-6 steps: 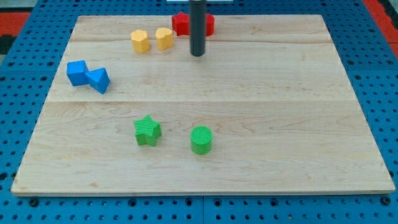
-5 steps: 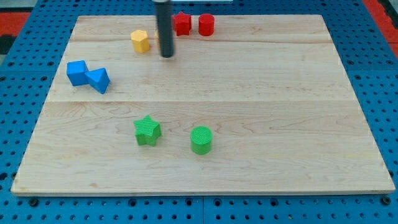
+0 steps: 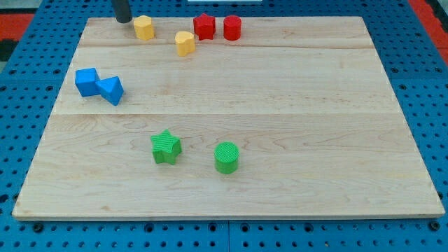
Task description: Push the yellow hexagon to the top of the board
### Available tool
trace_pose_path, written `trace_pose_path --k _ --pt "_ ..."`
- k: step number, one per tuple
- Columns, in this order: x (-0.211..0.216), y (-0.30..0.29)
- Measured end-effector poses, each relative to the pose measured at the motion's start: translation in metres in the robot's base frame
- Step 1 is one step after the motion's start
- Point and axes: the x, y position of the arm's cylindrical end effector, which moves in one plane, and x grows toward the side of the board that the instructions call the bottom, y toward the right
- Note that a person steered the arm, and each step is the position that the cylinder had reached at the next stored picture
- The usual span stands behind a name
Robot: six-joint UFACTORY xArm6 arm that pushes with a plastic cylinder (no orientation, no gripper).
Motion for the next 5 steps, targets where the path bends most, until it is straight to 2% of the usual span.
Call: trace_pose_path --k 1,2,3,4,5 --pt "0.045 0.007" --pt "0.056 0.040" --pt "0.056 0.027" --pt "0.040 -0.013" --pt "-0.001 -0.012"
